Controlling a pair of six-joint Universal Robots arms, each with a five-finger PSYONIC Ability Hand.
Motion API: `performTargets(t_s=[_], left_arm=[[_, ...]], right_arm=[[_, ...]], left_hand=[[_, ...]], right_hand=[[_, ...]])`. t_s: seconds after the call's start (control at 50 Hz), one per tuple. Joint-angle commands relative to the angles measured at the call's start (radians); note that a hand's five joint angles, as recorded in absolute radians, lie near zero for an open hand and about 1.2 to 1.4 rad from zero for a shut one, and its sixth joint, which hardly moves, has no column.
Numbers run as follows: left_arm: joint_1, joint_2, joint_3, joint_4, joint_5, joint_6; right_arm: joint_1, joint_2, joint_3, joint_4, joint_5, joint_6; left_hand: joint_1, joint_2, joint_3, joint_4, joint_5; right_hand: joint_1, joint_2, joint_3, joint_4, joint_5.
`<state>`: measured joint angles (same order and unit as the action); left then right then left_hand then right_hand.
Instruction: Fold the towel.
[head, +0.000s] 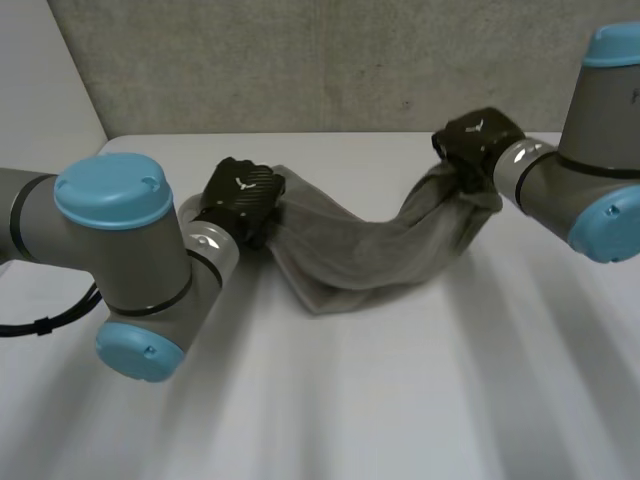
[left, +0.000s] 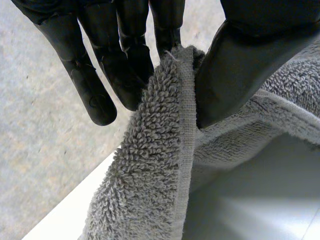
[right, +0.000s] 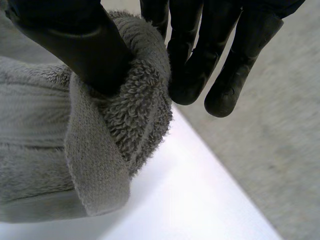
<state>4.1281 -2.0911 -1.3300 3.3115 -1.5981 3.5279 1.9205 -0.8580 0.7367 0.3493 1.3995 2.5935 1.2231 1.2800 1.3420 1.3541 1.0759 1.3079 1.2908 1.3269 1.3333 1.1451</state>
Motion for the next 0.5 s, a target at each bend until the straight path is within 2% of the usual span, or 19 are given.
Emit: performTargets(t_s=[0.02,0.06,0.08,0.1,0.12,0.16,0.18,0.2,0.24,0.26,0.3,0.34,0.42,0.5], left_arm=[[-0.084,0.003,0.025,0.0,0.0,-0.003],[-0.1,-0.004,0.034,0.0,0.0,-0.006],[-0.117,-0.009,0.043,0.002,0.0,-0.007],[-0.13,-0.02,0.054,0.003,0.0,-0.007],[-0.131,-0.02,0.054,0.003,0.0,-0.007],[-0.153,-0.052,0.078,0.005,-0.006,-0.006],[-0.154,-0.052,0.078,0.005,-0.006,-0.006],[-0.158,-0.066,0.089,0.003,-0.01,-0.004],[-0.16,-0.078,0.097,-0.001,-0.011,-0.006],[-0.16,-0.078,0.097,-0.001,-0.011,-0.006],[-0.158,-0.084,0.088,-0.003,-0.011,-0.004],[-0.155,-0.084,0.083,-0.004,-0.013,-0.004],[-0.144,-0.078,0.068,-0.018,-0.011,-0.001],[-0.105,-0.041,0.04,-0.036,-0.013,-0.003]], right_arm=[[-0.021,0.111,-0.212,-0.068,0.016,-0.035],[-0.021,0.148,-0.26,-0.072,0.018,-0.052],[-0.023,0.181,-0.302,-0.073,0.022,-0.073],[-0.026,0.216,-0.341,-0.073,0.032,-0.094],[-0.026,0.217,-0.341,-0.073,0.032,-0.095],[-0.037,0.275,-0.404,-0.075,0.088,-0.131],[-0.037,0.275,-0.404,-0.075,0.088,-0.131],[-0.041,0.293,-0.424,-0.073,0.131,-0.141],[-0.043,0.293,-0.422,-0.061,0.205,-0.127],[-0.043,0.293,-0.422,-0.061,0.205,-0.127],[-0.043,0.263,-0.383,-0.046,0.233,-0.096],[-0.041,0.234,-0.344,-0.027,0.23,-0.067],[-0.038,0.149,-0.229,0.007,0.21,0.002],[-0.029,-0.011,0.013,0.002,0.127,0.106]], left_hand=[[0.153,0.096,0.034,0.022,0.126],[0.138,0.081,0.019,0.007,0.111],[0.1,0.044,-0.018,-0.03,0.073],[0.039,-0.018,-0.08,-0.092,0.012],[0.038,-0.018,-0.08,-0.092,0.011],[-0.087,-0.144,-0.206,-0.218,-0.115],[-0.088,-0.145,-0.207,-0.219,-0.115],[-0.163,-0.22,-0.282,-0.294,-0.191],[-0.52,-0.577,-0.639,-0.651,-0.548],[-0.522,-0.579,-0.641,-0.653,-0.55],[-0.835,-0.892,-0.954,-0.966,-0.862],[-0.927,-0.983,-1.045,-1.057,-0.954],[-0.927,-0.984,-1.046,-1.058,-0.955],[-0.919,-0.975,-1.037,-1.05,-0.946]], right_hand=[[0.088,0.105,0.069,0.063,0.077],[0.088,0.105,0.069,0.063,0.077],[-0.056,-0.039,-0.075,-0.081,-0.068],[-0.386,-0.369,-0.405,-0.411,-0.398],[-0.389,-0.372,-0.408,-0.415,-0.401],[-1.133,-1.116,-1.152,-1.159,-1.145],[-1.133,-1.116,-1.152,-1.159,-1.145],[-1.133,-1.116,-1.152,-1.159,-1.145],[-1.133,-1.116,-1.152,-1.159,-1.145],[-1.133,-1.116,-1.152,-1.159,-1.145],[-1.133,-1.116,-1.152,-1.159,-1.145],[-1.133,-1.116,-1.152,-1.159,-1.145],[-1.133,-1.116,-1.152,-1.159,-1.145],[-1.133,-1.116,-1.152,-1.159,-1.145]])
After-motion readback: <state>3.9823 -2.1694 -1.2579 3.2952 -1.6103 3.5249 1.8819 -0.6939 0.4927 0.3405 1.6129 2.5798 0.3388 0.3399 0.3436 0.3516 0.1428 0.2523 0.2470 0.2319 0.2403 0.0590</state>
